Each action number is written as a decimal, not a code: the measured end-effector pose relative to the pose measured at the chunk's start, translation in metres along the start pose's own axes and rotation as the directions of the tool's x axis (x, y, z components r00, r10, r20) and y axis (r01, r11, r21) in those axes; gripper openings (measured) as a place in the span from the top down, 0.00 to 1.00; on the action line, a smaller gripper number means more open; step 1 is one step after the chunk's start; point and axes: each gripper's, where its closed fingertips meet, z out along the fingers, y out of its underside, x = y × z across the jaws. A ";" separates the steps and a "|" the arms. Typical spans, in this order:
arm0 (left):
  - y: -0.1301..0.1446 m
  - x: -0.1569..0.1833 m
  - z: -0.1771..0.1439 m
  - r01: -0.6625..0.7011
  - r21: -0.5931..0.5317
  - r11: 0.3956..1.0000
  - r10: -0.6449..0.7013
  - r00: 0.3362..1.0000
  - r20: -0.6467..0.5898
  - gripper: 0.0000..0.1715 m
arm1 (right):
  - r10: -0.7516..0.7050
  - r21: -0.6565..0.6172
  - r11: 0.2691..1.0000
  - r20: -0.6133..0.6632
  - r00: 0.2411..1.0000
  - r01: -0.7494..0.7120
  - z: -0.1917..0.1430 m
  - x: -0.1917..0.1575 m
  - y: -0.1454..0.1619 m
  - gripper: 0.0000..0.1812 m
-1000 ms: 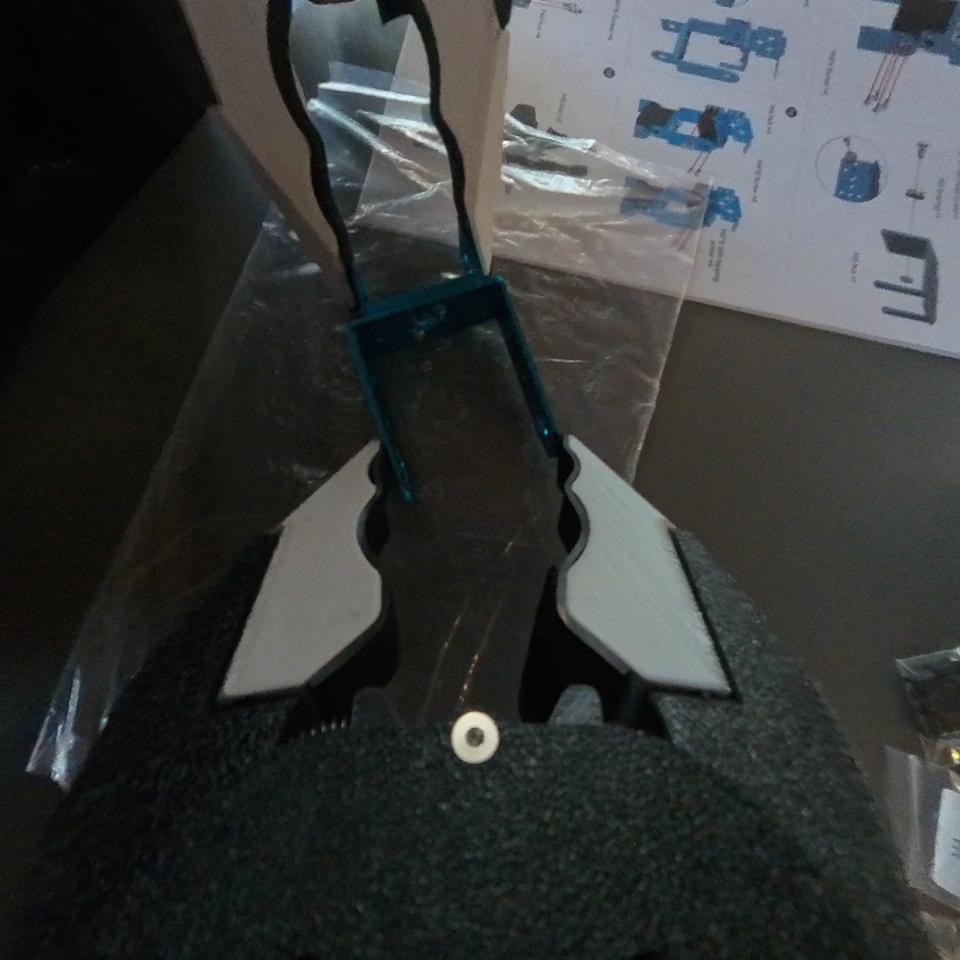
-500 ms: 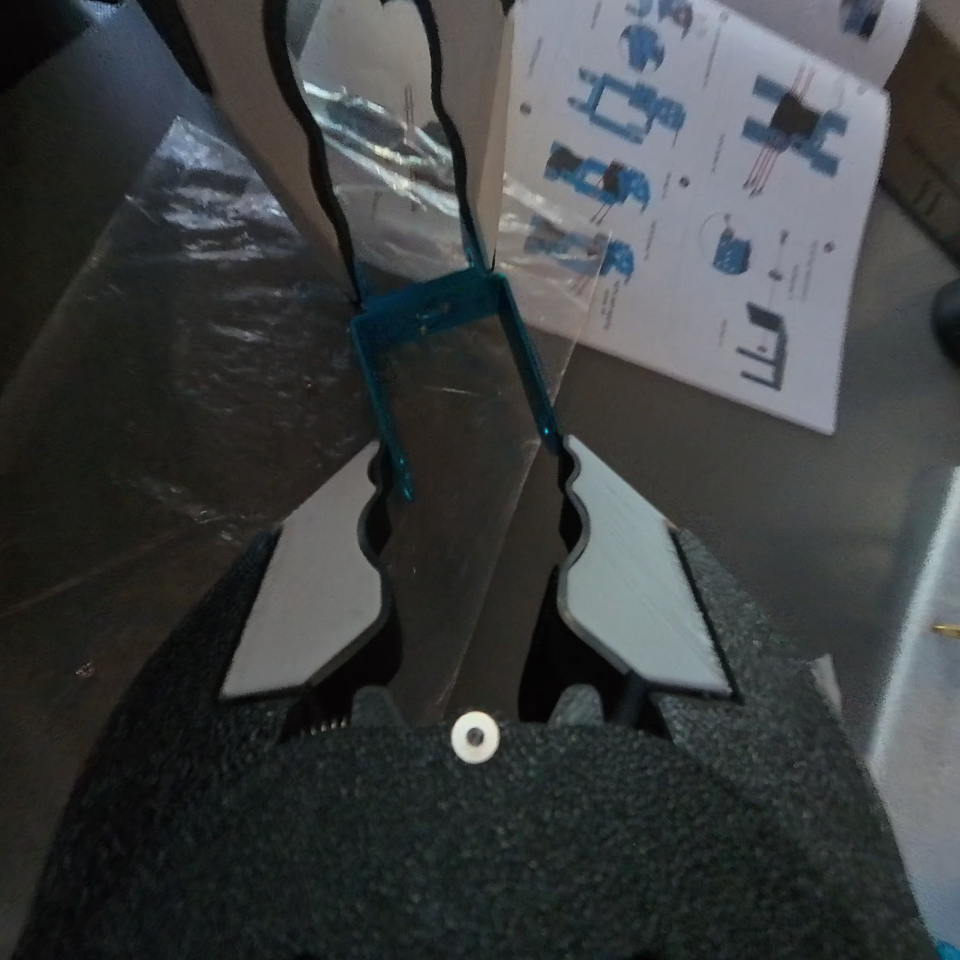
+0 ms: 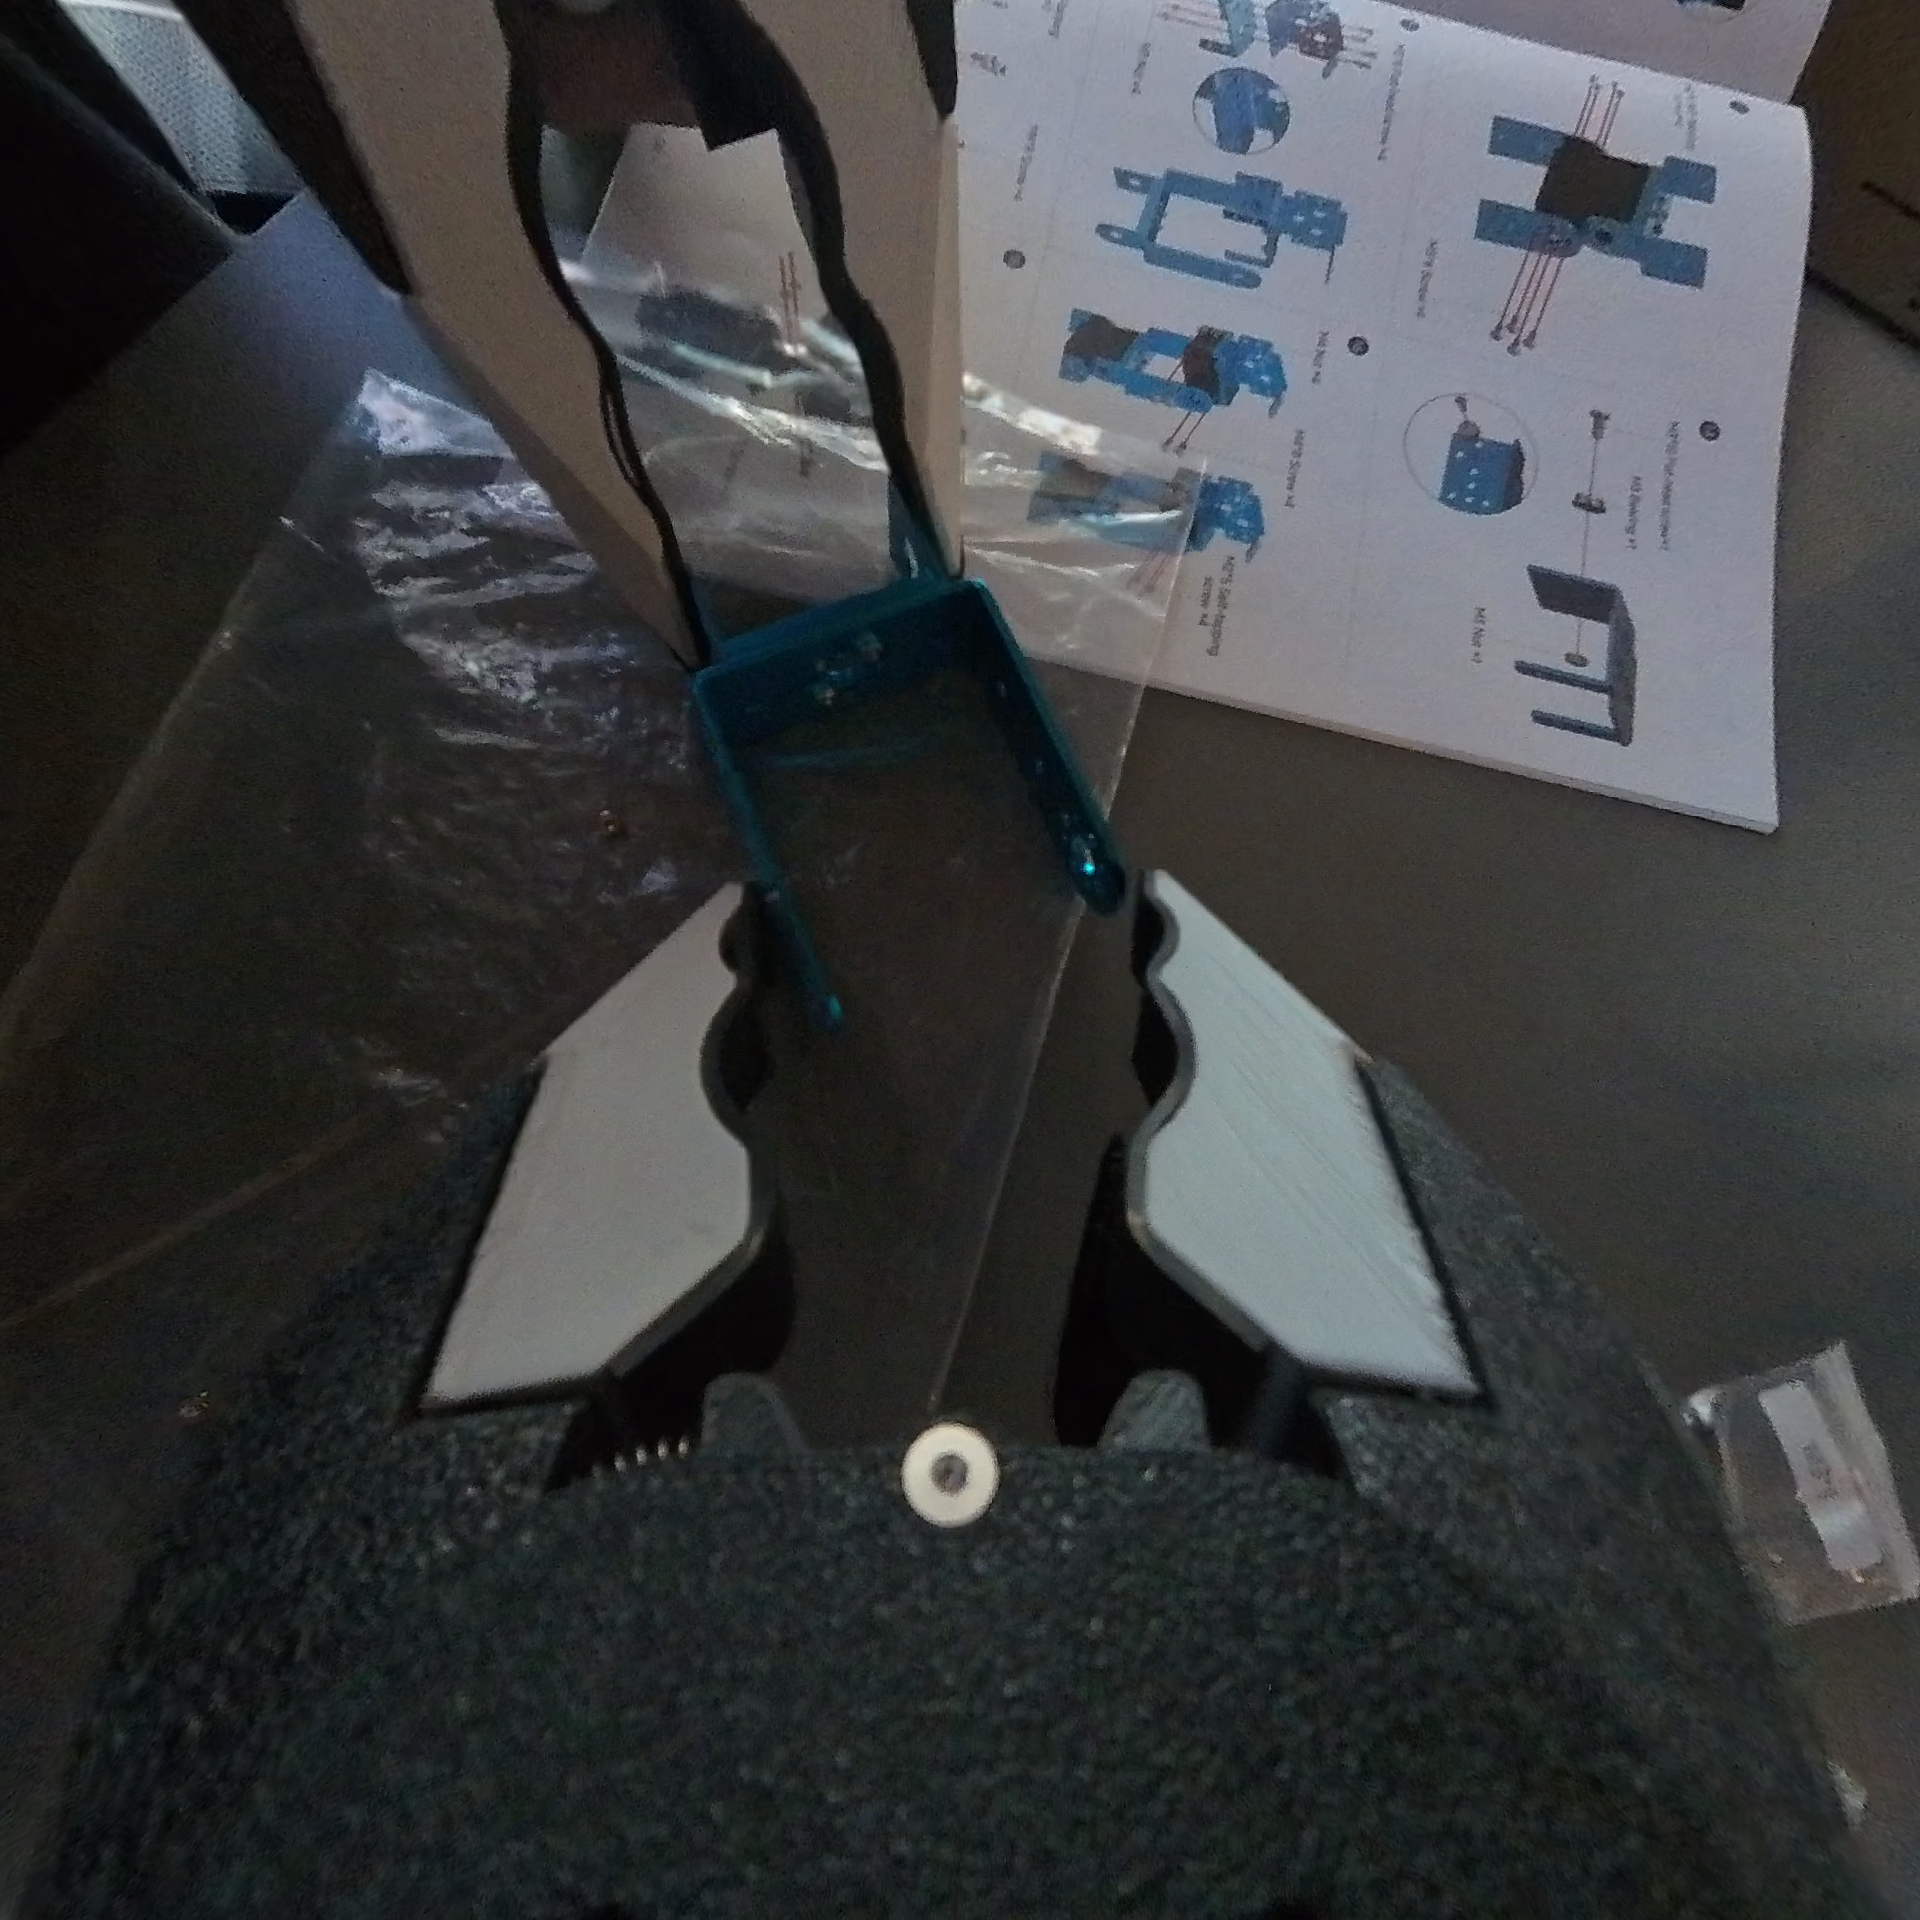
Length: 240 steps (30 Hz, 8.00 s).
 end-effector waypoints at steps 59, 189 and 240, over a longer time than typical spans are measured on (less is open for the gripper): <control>-0.020 0.055 0.006 0.032 0.001 0.999 -0.031 0.991 -0.129 0.62 | 0.201 -0.082 0.975 -0.072 0.977 -0.206 -0.022 -0.016 0.019 0.58; -0.016 0.045 0.007 0.044 0.007 0.999 -0.044 0.995 -0.084 0.55 | 0.282 -0.059 0.959 0.240 0.929 -0.276 -0.020 -0.012 -0.014 0.82; -0.015 0.039 -0.041 -0.136 0.132 0.982 0.146 0.987 -0.066 0.64 | 0.192 -0.074 0.979 0.004 0.981 -0.191 -0.083 -0.033 -0.025 0.78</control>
